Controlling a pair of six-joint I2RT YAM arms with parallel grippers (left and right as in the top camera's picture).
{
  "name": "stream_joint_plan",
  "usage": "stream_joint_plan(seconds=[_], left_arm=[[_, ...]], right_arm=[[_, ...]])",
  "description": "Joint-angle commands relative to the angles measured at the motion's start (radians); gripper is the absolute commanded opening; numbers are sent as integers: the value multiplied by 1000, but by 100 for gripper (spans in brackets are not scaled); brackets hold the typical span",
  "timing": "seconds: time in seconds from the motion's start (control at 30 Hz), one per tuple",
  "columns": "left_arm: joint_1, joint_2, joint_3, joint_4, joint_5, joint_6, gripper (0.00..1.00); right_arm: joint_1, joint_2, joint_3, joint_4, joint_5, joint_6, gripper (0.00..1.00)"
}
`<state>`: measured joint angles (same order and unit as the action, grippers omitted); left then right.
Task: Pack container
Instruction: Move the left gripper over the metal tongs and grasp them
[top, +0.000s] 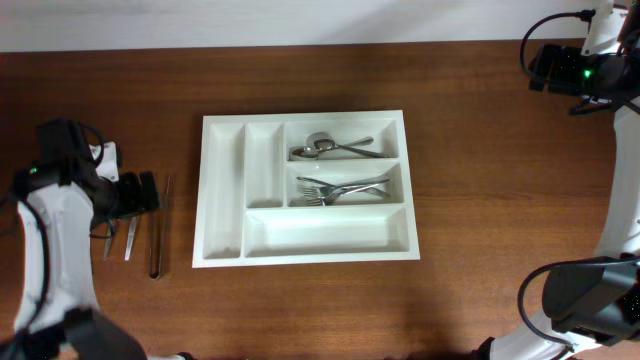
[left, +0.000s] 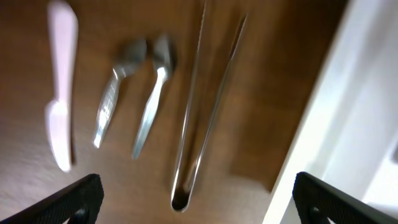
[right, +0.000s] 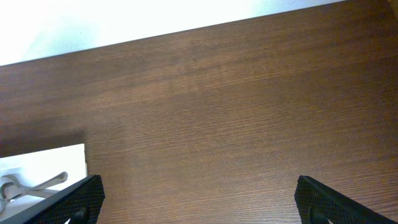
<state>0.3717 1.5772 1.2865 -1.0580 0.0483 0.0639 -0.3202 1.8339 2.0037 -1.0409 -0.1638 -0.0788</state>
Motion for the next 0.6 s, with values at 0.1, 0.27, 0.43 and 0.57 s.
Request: stream_joint_plan(seconds=[0.1,0.27,0.43,0.57], left_arm=[[23,179,13,-18,95,77,92],[-6,245,12,26,89,143,89],[-40,309,12,53,33,176,81],[-70,372,12,67,-53,108,73]], right_arm=[[-1,7,-3,4,-13,9,99],[-1,7,-3,4,-13,9,99],[-1,7,-3,4,-13,9,99],[-1,7,-3,4,-13,9,99]])
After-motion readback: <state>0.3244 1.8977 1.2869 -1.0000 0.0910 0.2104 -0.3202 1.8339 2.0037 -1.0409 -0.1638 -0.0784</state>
